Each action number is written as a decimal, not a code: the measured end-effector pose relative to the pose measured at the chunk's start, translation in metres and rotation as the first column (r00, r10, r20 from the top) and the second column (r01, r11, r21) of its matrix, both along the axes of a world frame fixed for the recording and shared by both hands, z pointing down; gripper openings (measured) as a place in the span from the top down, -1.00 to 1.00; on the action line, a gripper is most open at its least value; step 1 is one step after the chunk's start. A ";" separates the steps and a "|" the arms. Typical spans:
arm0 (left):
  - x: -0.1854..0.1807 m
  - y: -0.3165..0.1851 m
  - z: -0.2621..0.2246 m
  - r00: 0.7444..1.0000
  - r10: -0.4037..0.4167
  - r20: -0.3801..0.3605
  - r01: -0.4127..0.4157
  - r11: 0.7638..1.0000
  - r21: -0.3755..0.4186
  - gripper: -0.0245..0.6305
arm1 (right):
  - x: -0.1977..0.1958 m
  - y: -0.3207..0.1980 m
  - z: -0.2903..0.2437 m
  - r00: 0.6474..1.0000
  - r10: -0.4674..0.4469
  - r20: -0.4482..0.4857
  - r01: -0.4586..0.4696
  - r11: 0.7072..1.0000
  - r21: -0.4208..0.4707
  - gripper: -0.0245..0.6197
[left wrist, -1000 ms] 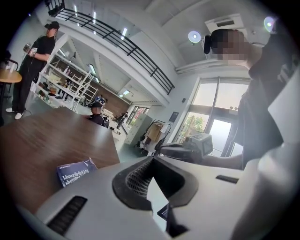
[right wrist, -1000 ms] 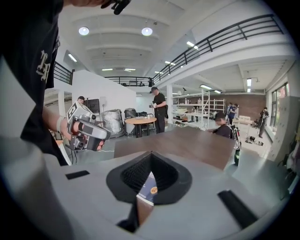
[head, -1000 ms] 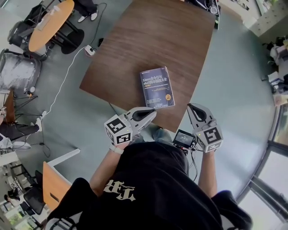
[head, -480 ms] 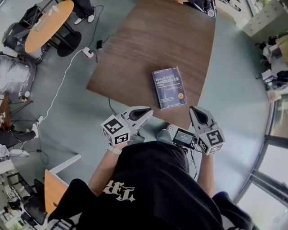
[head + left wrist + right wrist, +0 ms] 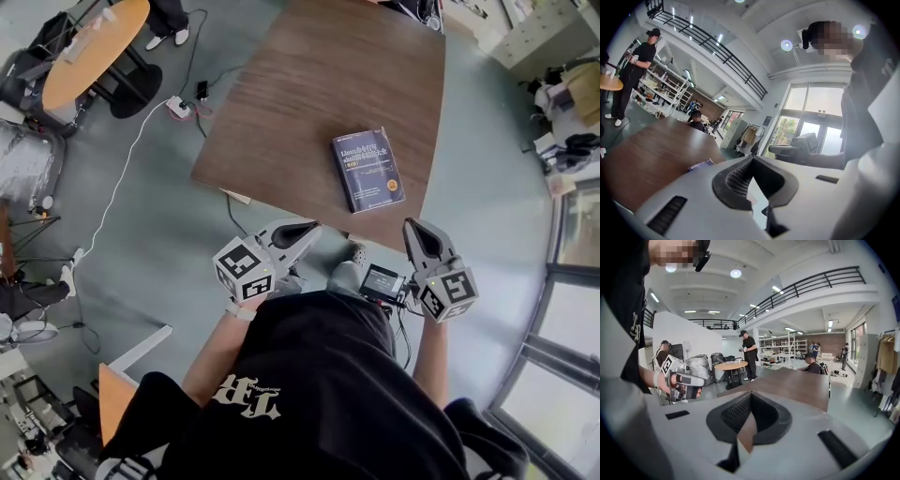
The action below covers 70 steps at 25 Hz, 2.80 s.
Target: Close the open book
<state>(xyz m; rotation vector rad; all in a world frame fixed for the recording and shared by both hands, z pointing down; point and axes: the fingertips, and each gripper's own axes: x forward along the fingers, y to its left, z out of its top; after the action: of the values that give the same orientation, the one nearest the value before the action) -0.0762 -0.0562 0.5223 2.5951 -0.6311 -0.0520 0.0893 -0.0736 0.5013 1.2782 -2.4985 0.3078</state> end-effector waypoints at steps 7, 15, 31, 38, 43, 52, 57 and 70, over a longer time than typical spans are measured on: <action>-0.008 0.015 -0.003 1.000 0.006 0.007 -0.006 0.999 0.035 0.91 | -0.014 0.015 -0.010 1.000 -0.004 0.002 0.004 1.000 0.024 0.96; 0.021 0.025 -0.010 1.000 -0.001 0.001 0.001 0.999 0.041 0.91 | 0.010 0.020 -0.021 1.000 -0.023 0.007 0.023 0.998 0.054 0.96; 0.106 0.027 -0.025 0.998 -0.025 0.060 0.021 0.997 0.073 0.90 | 0.073 0.029 -0.009 0.995 -0.093 0.041 0.092 0.995 0.036 0.96; 0.125 0.028 -0.026 0.997 -0.033 0.068 0.028 0.997 0.066 0.91 | 0.092 0.028 0.000 0.993 -0.090 0.072 0.088 0.996 0.025 0.96; 0.129 0.026 -0.026 0.997 -0.031 0.070 0.026 0.997 0.072 0.91 | 0.091 0.030 0.006 0.993 -0.091 0.075 0.090 0.996 0.018 0.96; 0.136 0.024 -0.025 0.998 -0.028 0.063 0.023 0.997 0.071 0.90 | 0.100 0.032 0.009 0.995 -0.078 0.068 0.077 0.997 0.012 0.96; 0.136 0.023 -0.024 0.998 -0.026 0.061 0.022 0.998 0.065 0.91 | 0.098 0.033 0.010 0.995 -0.082 0.065 0.082 0.997 0.007 0.96; 0.136 0.022 -0.019 0.998 -0.026 0.064 0.023 0.999 0.049 0.91 | 0.099 0.031 0.014 0.994 -0.083 0.064 0.083 0.996 -0.005 0.96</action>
<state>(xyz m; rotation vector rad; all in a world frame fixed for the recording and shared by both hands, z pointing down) 0.0602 -0.0344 0.5031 2.6452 -0.6929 0.0084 0.1879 -0.0422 0.5151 1.1751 -2.5932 0.3427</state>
